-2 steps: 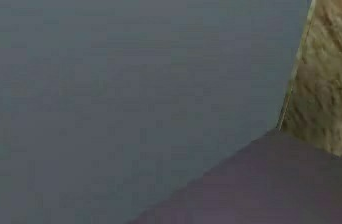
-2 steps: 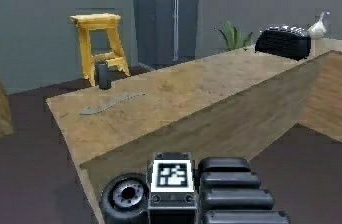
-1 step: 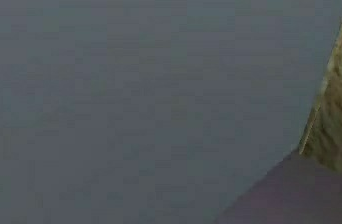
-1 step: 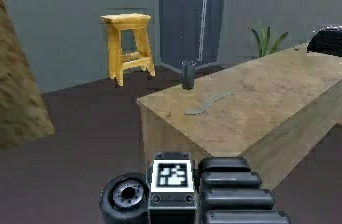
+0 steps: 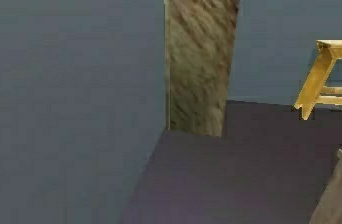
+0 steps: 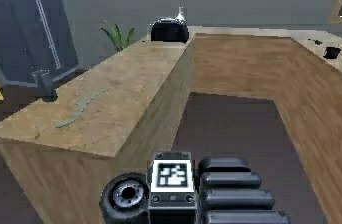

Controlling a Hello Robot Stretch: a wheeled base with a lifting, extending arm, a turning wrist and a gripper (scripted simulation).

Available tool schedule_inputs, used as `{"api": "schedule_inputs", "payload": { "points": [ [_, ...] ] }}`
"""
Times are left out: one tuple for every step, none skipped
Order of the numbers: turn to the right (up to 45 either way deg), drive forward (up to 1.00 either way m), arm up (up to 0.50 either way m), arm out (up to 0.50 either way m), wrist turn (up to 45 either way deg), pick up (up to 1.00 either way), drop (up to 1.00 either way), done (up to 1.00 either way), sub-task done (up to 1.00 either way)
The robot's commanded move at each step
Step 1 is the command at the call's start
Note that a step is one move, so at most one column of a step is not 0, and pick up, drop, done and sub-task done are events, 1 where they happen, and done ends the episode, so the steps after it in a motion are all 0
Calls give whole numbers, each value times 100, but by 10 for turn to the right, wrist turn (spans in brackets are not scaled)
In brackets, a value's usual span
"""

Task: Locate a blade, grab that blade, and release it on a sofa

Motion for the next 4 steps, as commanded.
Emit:
{"api": "schedule_inputs", "payload": {
  "points": [
    [0, 100, 0, 0, 0, 0, 0, 0, 0],
    [90, 0, 0, 0, 0, 0, 0, 0, 0],
    [0, 5, 0, 0, 0, 0, 0, 0, 0],
    [450, 0, 0, 0, 0, 0, 0, 0, 0]
  ]
}}
